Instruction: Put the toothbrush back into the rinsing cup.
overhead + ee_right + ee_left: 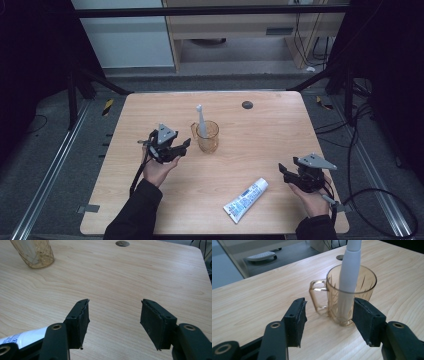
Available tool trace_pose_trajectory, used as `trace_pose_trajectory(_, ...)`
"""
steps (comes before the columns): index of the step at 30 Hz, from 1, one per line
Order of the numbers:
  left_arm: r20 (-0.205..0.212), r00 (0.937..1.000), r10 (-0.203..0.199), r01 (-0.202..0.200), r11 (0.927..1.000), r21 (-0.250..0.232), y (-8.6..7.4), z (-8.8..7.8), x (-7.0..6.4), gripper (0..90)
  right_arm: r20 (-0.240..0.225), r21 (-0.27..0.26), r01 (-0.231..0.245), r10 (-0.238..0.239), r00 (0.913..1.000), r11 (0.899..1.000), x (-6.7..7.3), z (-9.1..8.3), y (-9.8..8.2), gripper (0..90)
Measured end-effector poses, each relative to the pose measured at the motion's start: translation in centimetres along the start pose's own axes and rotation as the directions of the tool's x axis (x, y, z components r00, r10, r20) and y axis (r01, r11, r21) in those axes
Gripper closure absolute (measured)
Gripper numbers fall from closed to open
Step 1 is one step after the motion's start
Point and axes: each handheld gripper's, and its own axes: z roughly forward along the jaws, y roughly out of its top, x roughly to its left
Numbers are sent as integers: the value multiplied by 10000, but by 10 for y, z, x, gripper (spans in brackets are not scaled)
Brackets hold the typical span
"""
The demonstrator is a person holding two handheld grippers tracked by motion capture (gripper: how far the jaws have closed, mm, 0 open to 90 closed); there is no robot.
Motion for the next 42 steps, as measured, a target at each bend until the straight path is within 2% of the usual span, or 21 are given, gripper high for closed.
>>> trace_pose_trajectory(4,-263,9995,199,-188,9990,399,-13,-16,4,420,-209,-70,49,-50,9998,10000,4,-6,2,421)
trace_pose_trajectory(8,-417,9991,-69,92,9985,548,-29,-33,10,419,-442,-37,125,-126,9989,9999,8,-10,3,452)
trace_pose_trajectory(12,-543,9979,-363,401,9967,709,-55,-51,15,418,-698,-9,245,-245,9973,9997,12,-15,3,509)
trace_pose_trajectory(14,-760,9956,-547,609,9947,827,-68,-59,19,419,-882,7,264,-263,9958,9996,15,-17,3,539)
trace_pose_trajectory(19,-992,9891,-1087,1182,9883,964,-90,-71,25,429,-1446,311,490,-441,9885,9983,26,-20,0,622)
trace_pose_trajectory(21,-1092,9882,-1072,1184,9877,1024,-92,-73,27,436,-1610,408,509,-437,9860,9979,30,-21,-2,662)
trace_pose_trajectory(24,-1167,9873,-1075,1198,9874,1037,-94,-78,29,464,-2078,548,404,-282,9778,9977,34,-22,-6,716)
trace_pose_trajectory(27,-1327,9849,-1108,1267,9849,1180,-98,-81,31,495,-2455,703,548,-360,9687,9960,40,-24,-9,766)
trace_pose_trajectory(31,-1497,9823,-1124,1331,9818,1358,-103,-79,35,516,-3089,882,847,-536,9496,9925,52,-24,-14,814)
trace_pose_trajectory(36,-1567,9839,-864,1105,9822,1521,-105,-76,35,519,-3732,1059,1291,-809,9242,9860,68,-21,-18,864)
trace_pose_trajectory(41,-1624,9834,-811,1065,9823,1540,-105,-75,36,520,-4072,1224,1570,-947,9084,9800,75,-19,-22,897)
trace_pose_trajectory(42,-1632,9833,-811,1070,9818,1569,-105,-75,36,520,-4185,1234,1620,-967,9031,9790,76,-18,-23,899)
